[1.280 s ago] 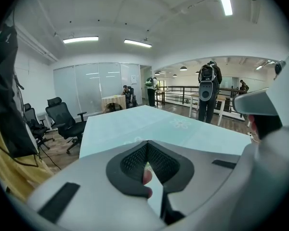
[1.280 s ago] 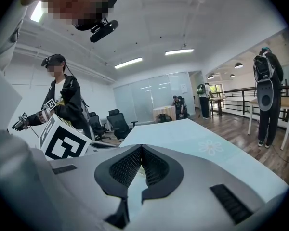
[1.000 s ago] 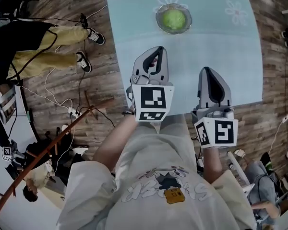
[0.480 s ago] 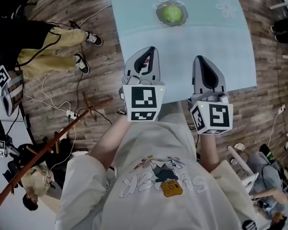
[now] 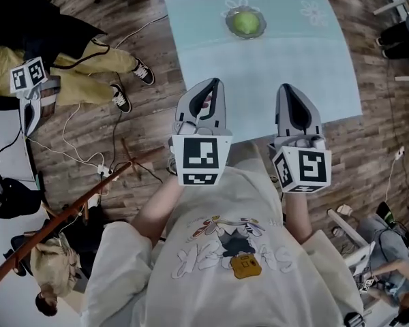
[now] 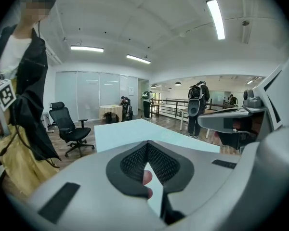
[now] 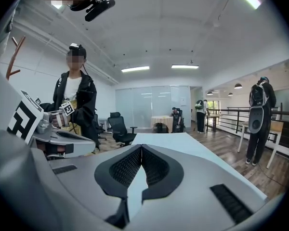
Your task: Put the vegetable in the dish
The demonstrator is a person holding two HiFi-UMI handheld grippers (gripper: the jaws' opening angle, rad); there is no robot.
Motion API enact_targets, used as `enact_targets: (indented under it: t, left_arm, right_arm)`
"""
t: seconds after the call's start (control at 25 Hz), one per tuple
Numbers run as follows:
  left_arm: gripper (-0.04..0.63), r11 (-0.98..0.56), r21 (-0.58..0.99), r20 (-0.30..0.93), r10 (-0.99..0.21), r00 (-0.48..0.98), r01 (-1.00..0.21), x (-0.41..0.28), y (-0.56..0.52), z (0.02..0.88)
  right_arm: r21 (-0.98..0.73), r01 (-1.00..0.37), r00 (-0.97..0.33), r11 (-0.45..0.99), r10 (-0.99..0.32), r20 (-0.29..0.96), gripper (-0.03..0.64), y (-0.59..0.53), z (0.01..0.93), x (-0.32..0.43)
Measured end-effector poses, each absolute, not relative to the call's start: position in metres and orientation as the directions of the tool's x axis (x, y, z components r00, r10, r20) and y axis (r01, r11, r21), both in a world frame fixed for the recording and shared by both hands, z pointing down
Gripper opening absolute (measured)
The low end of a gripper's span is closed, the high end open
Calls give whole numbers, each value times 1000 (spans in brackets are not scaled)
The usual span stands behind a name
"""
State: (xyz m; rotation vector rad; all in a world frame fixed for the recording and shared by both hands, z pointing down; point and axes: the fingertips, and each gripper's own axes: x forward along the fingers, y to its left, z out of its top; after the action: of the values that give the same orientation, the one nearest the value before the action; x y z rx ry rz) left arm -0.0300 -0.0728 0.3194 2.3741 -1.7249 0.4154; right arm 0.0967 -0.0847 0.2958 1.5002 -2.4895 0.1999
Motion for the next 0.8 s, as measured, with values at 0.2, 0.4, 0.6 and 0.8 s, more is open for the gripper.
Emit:
enact_targets:
  t: [0.2, 0.4, 0.6, 0.8]
  left_arm:
    - [6, -317, -5, 291, -908, 302, -949, -37, -38, 303]
    - [7, -321, 26, 273, -909, 316, -947, -43, -9, 299]
    - [6, -330, 50, 269, -904, 331, -943, -48, 26, 295]
    - [6, -347, 53, 268, -898, 348, -936, -48, 66, 291]
  right_arm:
    - [33, -886, -440, 463, -861, 255, 23, -52, 284, 92]
    - [43, -880, -450, 473, -860, 240, 23, -25, 279, 82]
    - [36, -875, -464, 484, -856, 226, 23, 6, 272, 70]
    - [23, -884, -452, 468, -864, 220, 23, 43, 268, 62]
